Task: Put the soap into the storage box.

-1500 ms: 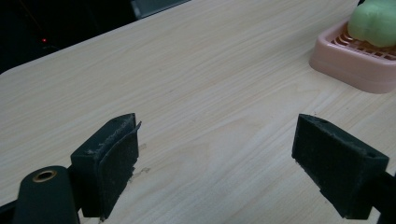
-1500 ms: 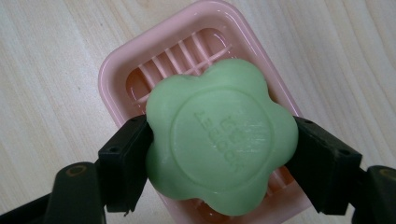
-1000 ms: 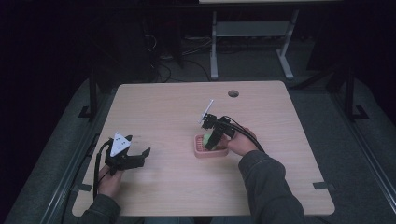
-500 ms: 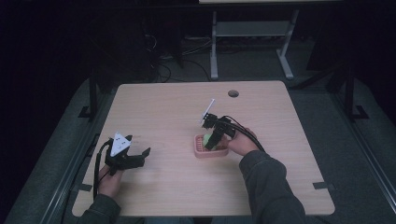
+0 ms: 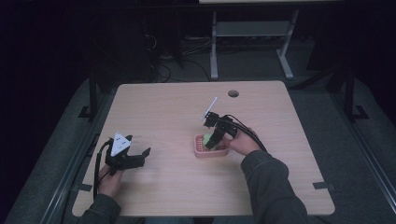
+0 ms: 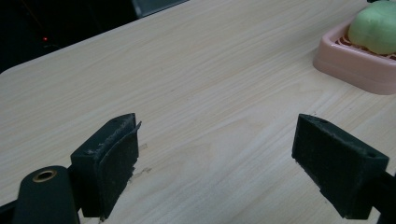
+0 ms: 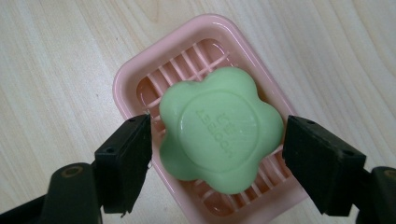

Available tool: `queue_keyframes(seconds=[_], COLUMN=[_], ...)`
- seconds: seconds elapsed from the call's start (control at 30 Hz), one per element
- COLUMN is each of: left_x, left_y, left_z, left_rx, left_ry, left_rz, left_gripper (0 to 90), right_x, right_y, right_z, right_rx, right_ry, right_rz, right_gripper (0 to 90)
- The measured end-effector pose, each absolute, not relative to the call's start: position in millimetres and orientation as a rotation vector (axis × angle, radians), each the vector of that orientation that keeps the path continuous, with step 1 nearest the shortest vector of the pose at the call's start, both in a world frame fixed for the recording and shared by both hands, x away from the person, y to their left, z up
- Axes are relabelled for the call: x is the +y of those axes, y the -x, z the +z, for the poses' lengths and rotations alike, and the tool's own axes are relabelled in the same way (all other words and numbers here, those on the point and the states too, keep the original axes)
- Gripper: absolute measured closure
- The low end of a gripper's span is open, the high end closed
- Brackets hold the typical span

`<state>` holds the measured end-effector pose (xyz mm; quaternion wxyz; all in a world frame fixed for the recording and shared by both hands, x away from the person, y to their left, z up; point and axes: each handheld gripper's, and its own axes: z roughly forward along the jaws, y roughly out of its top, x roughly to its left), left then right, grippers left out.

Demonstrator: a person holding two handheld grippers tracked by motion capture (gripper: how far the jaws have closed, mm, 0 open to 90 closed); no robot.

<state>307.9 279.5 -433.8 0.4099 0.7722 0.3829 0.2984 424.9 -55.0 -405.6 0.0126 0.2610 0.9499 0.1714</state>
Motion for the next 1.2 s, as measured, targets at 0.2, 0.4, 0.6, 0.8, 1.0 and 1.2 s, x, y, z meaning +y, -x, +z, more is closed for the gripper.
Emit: queue_keyframes(seconds=[0.2, 0.4, 0.6, 0.8, 1.0, 1.2], left_x=[280, 280, 280, 279, 279, 279], left_y=[-307, -306, -306, -306, -306, -307], left_z=[-434, -434, -434, -434, -434, -434], left_rx=[0.966, 0.961, 0.956, 0.960, 0.956, 0.957], left_ry=[-1.946, -1.952, -1.954, -1.949, -1.952, -1.954], left_rz=[0.752, 0.753, 0.754, 0.754, 0.755, 0.755], left_gripper=[14.2, 14.2, 14.2, 14.2, 14.2, 14.2], right_x=[-58, -62, -68, -74, -80, -87], right_y=[-424, -420, -417, -416, -414, -411], right_z=[-403, -397, -393, -392, -390, -388], right_rx=[2.950, 2.931, 2.923, 2.919, 2.915, 2.911], right_ry=[-0.821, -0.822, -0.828, -0.848, -0.858, -0.873], right_rz=[0.541, 0.568, 0.590, 0.598, 0.621, 0.636], right_gripper=[23.3, 23.3, 23.3, 23.3, 23.3, 23.3])
